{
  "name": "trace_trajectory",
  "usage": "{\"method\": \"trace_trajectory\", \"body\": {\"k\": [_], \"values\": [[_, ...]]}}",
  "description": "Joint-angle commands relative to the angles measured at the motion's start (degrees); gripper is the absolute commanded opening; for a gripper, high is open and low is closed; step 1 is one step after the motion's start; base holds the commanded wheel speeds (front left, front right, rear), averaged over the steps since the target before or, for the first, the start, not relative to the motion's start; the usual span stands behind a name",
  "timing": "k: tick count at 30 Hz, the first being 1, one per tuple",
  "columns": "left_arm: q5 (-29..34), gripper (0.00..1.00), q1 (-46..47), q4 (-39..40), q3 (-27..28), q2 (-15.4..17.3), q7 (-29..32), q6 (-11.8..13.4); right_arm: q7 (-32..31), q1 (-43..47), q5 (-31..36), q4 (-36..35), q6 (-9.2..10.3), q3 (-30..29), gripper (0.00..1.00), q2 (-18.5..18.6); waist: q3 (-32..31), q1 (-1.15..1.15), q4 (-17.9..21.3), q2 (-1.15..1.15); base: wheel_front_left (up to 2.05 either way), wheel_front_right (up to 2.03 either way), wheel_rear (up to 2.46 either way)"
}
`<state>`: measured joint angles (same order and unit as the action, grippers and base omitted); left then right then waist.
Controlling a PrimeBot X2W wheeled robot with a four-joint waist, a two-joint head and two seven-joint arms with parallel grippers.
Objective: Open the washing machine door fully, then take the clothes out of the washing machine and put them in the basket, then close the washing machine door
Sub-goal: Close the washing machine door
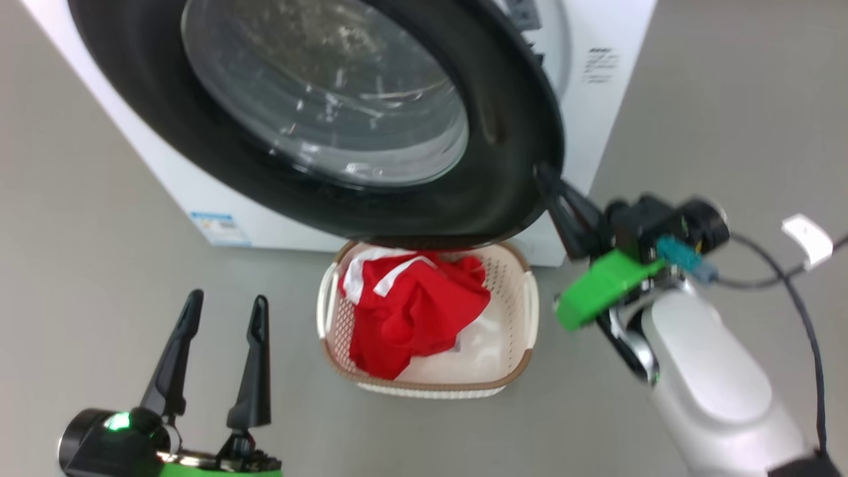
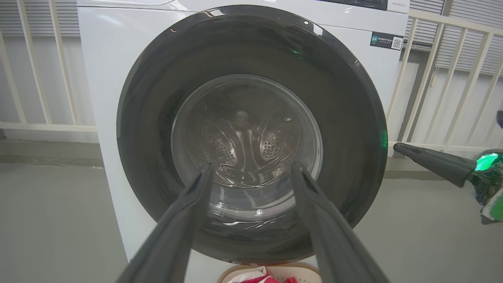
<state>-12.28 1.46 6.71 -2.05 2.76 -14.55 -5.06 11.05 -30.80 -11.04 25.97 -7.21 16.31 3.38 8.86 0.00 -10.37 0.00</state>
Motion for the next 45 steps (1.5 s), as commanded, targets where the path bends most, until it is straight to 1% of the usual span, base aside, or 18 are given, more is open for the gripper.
{"method": "trace_trajectory", "body": {"k": [1, 6, 14, 21, 26, 36, 45], "values": [[-0.5, 1.00, 2.3, 1.7, 1.4, 0.2, -0.4, -0.2, 0.0, -3.1, 0.3, -0.3, -0.28, 1.3, 0.00, -0.5, 3.1, 0.00, -2.8, 0.00, 0.00, 0.00, 0.00], [-1.0, 1.00, 3.6, 1.7, 1.0, 0.1, -0.4, -0.2, 0.4, -8.8, 1.1, 2.8, -0.28, 0.5, 0.00, -0.2, 6.2, 0.00, -4.6, 0.00, 0.00, 0.00, 0.00], [-2.3, 1.00, 6.0, 1.9, -0.5, 0.1, -0.4, 0.4, 1.4, -15.3, 3.1, 5.0, -0.28, -4.0, 0.00, -0.3, 10.7, 0.00, -6.7, 0.00, 0.00, 0.00, 0.00], [-3.2, 1.00, 7.5, 2.0, -1.9, 0.1, -0.4, 1.1, 1.7, -19.7, 4.7, 7.4, -0.28, -6.7, 0.00, 0.2, 12.8, 0.00, -8.5, 0.00, 0.00, 0.00, 0.00], [-3.6, 1.00, 7.7, 1.9, -2.1, 0.1, -0.4, 1.3, 2.1, -22.6, 6.0, 9.5, -0.28, -8.7, 0.00, 0.7, 13.7, 0.00, -8.9, 0.00, 0.00, 0.00, 0.00], [-4.4, 1.00, 9.6, 2.0, -1.9, 0.1, -0.4, 1.2, 3.2, -28.5, 9.0, 13.3, -0.28, -14.3, 0.00, 0.2, 15.9, 0.00, -9.1, 0.00, 0.00, 0.00, 0.00], [-4.3, 1.00, 10.0, 1.7, -1.6, 0.1, -0.4, 1.6, 3.8, -29.6, 10.1, 14.8, -0.28, -16.2, 0.00, -0.2, 16.2, 0.00, -8.4, 0.00, 0.00, 0.00, 0.00]]}}
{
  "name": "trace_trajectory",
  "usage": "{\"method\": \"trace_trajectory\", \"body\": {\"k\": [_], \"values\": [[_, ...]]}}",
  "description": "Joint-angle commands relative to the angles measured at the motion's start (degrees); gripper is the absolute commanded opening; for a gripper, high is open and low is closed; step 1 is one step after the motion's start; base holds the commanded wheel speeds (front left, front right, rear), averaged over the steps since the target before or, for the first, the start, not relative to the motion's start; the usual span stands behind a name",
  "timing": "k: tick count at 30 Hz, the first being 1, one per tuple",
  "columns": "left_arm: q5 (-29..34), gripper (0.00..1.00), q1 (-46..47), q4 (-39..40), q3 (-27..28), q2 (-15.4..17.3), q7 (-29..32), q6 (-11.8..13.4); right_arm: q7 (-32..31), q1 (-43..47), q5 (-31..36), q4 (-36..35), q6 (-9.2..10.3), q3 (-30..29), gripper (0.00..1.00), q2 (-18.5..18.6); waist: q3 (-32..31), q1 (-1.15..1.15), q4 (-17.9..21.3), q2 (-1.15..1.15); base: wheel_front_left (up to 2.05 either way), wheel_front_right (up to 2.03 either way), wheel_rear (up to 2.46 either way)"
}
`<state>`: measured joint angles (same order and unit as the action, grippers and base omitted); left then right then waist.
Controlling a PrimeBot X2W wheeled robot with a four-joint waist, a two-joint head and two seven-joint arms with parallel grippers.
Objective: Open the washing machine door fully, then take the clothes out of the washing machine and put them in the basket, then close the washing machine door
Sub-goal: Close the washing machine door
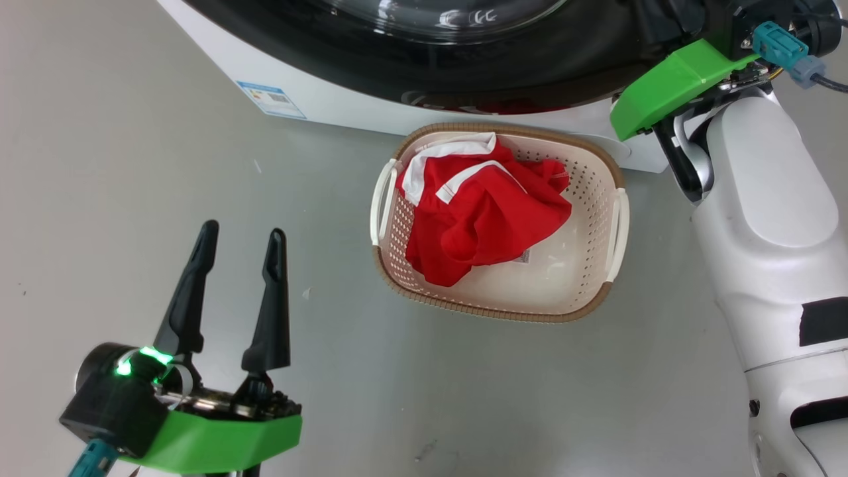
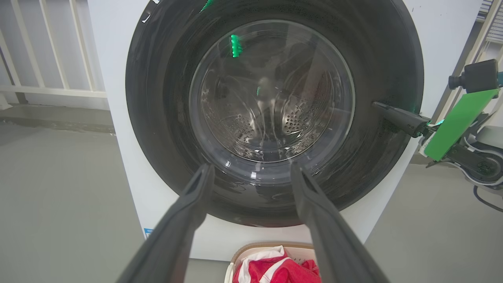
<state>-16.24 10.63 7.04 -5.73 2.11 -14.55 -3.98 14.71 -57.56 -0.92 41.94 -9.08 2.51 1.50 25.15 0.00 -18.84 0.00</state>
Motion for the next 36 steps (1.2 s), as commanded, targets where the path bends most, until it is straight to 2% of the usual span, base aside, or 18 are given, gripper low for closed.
{"method": "trace_trajectory", "body": {"k": [1, 7, 8, 9, 10, 11, 19, 36], "values": [[-0.3, 1.00, 0.9, 1.3, 2.1, 0.8, -0.4, 0.6, 0.1, -2.7, 0.1, -1.1, 1.59, -2.5, 0.00, 1.6, -0.2, 0.00, 0.2, 0.00, 0.00, 0.00, 0.00], [-0.5, 1.00, 0.8, 0.8, 2.4, 0.8, -0.4, 0.3, 0.3, -0.7, -0.7, -0.8, 1.59, -1.3, 0.00, 1.4, -1.7, 0.00, 1.5, 0.00, 0.00, 0.00, 0.00], [-0.6, 1.00, 0.8, 0.6, 2.5, 0.8, -0.4, 0.3, 0.3, 0.0, -1.6, -1.1, 1.59, -0.6, 0.04, 1.4, -2.0, 0.00, 1.8, 0.00, 0.00, 0.00, 0.00], [-0.7, 1.00, 0.7, 0.4, 2.7, 0.8, -0.4, 0.2, 0.3, 0.8, -2.7, -1.4, 1.59, 0.0, 0.21, 1.4, -2.3, 0.00, 2.1, 0.00, 0.00, 0.00, 0.00], [-0.9, 1.00, 0.6, 0.2, 2.8, 0.8, -0.4, 0.1, 0.3, 1.6, -3.4, -2.0, 1.59, 0.5, 0.49, 1.4, -2.6, 0.00, 2.5, 0.00, 0.00, 0.00, 0.00], [-1.0, 1.00, 0.6, -0.1, 3.0, 0.8, -0.4, 0.0, 0.3, 2.6, -4.0, -2.6, 1.59, 0.8, 1.00, 1.4, -2.9, 0.00, 2.9, 0.00, 0.00, 0.00, 0.00], [-3.2, 1.00, 0.6, -2.7, 3.9, 0.8, -0.4, -1.0, 0.3, 11.4, -7.1, -8.2, 1.59, 2.3, 1.00, 1.4, -5.5, 0.00, 6.4, 0.00, 0.00, 0.00, 0.00], [-1.3, 1.00, -0.3, -8.1, 5.4, 0.8, -0.4, -2.9, 0.3, 31.1, -6.8, -24.5, 1.59, -4.9, 1.00, 1.4, -12.5, 0.00, 13.7, 0.00, 0.00, 0.00, 0.00]]}}
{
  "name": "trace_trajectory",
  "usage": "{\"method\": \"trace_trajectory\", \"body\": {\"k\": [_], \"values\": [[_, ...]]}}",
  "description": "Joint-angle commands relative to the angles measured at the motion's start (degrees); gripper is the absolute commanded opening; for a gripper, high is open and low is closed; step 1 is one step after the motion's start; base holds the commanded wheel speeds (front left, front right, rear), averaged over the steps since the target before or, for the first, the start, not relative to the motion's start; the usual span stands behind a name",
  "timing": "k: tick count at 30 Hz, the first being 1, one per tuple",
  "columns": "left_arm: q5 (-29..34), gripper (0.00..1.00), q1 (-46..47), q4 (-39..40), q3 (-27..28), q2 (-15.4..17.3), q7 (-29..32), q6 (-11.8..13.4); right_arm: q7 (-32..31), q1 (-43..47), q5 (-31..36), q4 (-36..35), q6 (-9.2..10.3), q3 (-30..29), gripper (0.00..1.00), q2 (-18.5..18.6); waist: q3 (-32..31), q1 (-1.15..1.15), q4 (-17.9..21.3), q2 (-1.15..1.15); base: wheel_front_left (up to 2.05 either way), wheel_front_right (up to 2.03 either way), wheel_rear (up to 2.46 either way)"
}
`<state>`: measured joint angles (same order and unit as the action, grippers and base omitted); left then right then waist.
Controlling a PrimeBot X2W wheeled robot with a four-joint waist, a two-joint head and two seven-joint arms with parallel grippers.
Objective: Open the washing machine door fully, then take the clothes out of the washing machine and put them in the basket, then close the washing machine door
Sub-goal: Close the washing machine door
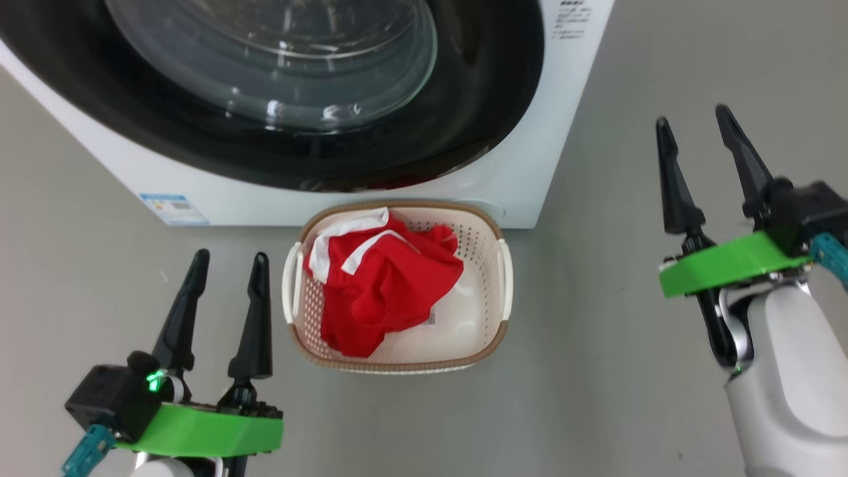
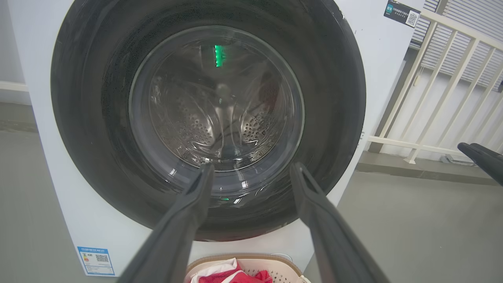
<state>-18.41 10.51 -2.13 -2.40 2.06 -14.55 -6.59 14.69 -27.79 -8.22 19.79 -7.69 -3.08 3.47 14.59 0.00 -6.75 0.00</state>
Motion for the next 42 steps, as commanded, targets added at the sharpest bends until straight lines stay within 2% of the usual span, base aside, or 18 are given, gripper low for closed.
{"method": "trace_trajectory", "body": {"k": [1, 10, 22, 31, 42], "values": [[0.9, 1.00, -0.2, 1.1, 2.1, 0.8, -0.4, -0.3, 0.3, 1.3, 0.5, -2.4, 0.20, 0.7, 1.00, -0.6, -1.9, 0.00, 1.6, 0.00, 0.00, 0.00, 0.00], [3.5, 1.00, -2.4, 0.6, 3.5, 1.0, -0.4, -0.6, 0.3, 8.6, -0.6, -5.0, 0.20, -0.5, 1.00, -0.6, -6.3, 0.00, 3.7, 0.00, 0.00, 0.00, 0.00], [6.2, 1.00, -7.3, -0.1, 5.2, 1.1, -0.4, -0.7, 0.3, 18.7, -1.2, -9.2, 0.20, -2.2, 1.00, -0.6, -11.4, 0.00, 4.4, 0.00, 0.00, 0.00, 0.00], [7.7, 1.00, -10.3, -1.2, 5.5, 1.3, -0.4, -0.8, 0.3, 25.6, -1.9, -12.3, 0.20, -2.5, 1.00, -0.6, -15.1, 0.00, 4.0, 0.00, 0.00, 0.00, 0.00], [7.7, 1.00, -11.9, -1.5, 5.7, 1.2, -0.4, -0.8, 0.3, 29.5, -2.8, -13.6, 0.20, -4.1, 1.00, -0.6, -17.1, 0.00, 3.0, 0.00, 0.00, 0.00, 0.00]]}}
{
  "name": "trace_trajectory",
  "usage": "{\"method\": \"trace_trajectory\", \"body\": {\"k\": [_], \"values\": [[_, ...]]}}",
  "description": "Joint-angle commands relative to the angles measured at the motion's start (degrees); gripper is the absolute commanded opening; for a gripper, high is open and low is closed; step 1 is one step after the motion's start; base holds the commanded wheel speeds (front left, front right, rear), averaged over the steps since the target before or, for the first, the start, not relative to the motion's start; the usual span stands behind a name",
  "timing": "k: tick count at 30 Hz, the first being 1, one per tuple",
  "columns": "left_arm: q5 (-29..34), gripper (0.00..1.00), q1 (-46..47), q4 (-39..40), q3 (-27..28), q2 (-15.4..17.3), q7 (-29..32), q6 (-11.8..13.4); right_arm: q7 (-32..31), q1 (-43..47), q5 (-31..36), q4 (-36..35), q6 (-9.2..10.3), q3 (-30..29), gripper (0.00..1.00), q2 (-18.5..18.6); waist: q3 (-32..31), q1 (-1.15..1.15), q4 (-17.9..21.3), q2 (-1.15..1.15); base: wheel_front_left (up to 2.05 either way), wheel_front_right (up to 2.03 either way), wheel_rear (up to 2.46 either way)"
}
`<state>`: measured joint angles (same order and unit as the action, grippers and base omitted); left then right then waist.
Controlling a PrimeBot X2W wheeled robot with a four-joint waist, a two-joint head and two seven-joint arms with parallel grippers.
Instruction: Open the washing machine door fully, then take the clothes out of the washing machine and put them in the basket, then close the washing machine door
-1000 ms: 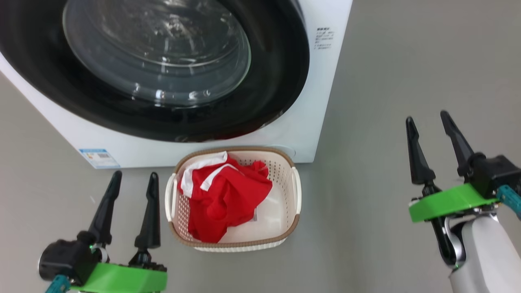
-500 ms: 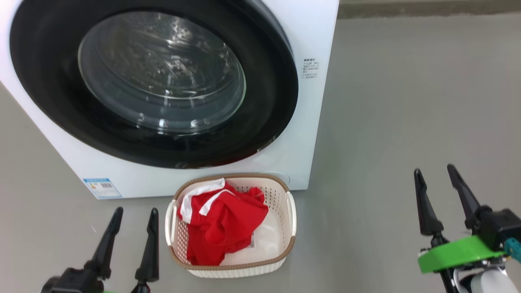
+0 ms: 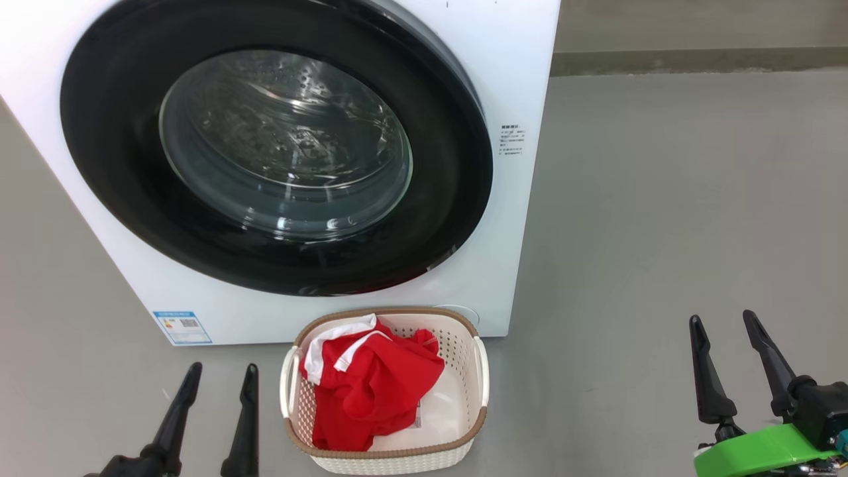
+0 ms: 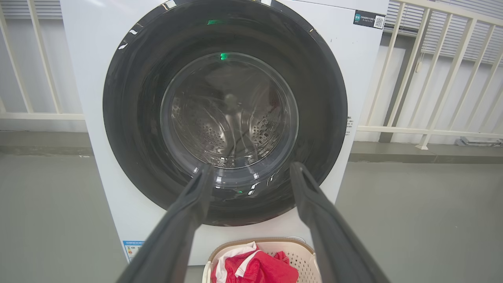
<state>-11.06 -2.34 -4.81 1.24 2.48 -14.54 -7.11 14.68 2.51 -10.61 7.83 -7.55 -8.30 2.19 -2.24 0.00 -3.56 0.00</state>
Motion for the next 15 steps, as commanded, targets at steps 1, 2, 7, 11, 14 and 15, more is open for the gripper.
{"method": "trace_trajectory", "body": {"k": [1, 2, 7, 11, 14, 15], "values": [[0.3, 1.00, 0.8, 1.2, 2.1, 0.8, -0.5, -0.3, 0.3, -0.6, -0.5, -1.7, 0.06, 1.1, 1.00, 0.7, -0.4, 0.00, -0.2, 0.00, 0.00, 0.00, 0.00], [0.3, 1.00, 0.7, 1.2, 2.2, 0.8, -0.5, -0.3, 0.3, -0.5, -0.4, -1.7, 0.06, 1.1, 1.00, 0.7, -0.5, 0.00, -0.2, 0.00, 0.00, 0.00, 0.00], [0.3, 1.00, 0.1, 1.1, 2.3, 0.7, -0.5, -0.3, 0.3, -0.2, -0.2, -1.7, 0.06, 1.0, 1.00, 0.7, -0.8, 0.00, -0.1, 0.00, 0.00, 0.00, 0.00], [0.7, 1.00, -0.2, 1.2, 2.4, 0.7, -0.5, 0.1, 0.3, 0.1, -0.2, -2.0, 0.06, 0.8, 1.00, 0.7, -0.9, 0.00, -0.1, 0.00, 0.00, 0.00, 0.00], [0.4, 0.00, -1.5, -0.7, 0.4, -0.2, 0.2, 0.1, -0.1, 1.1, 0.0, 0.6, -0.01, -0.3, 0.00, -0.3, -0.9, 0.00, -0.1, 0.00, 0.00, 0.00, 0.00], [0.4, 0.00, -1.7, -1.5, 0.3, -0.4, 0.4, 0.1, -0.1, 1.2, -0.1, 1.4, -0.01, -0.3, 0.00, -0.5, -0.9, 0.00, -0.1, 0.00, 0.00, 0.00, 0.00]]}}
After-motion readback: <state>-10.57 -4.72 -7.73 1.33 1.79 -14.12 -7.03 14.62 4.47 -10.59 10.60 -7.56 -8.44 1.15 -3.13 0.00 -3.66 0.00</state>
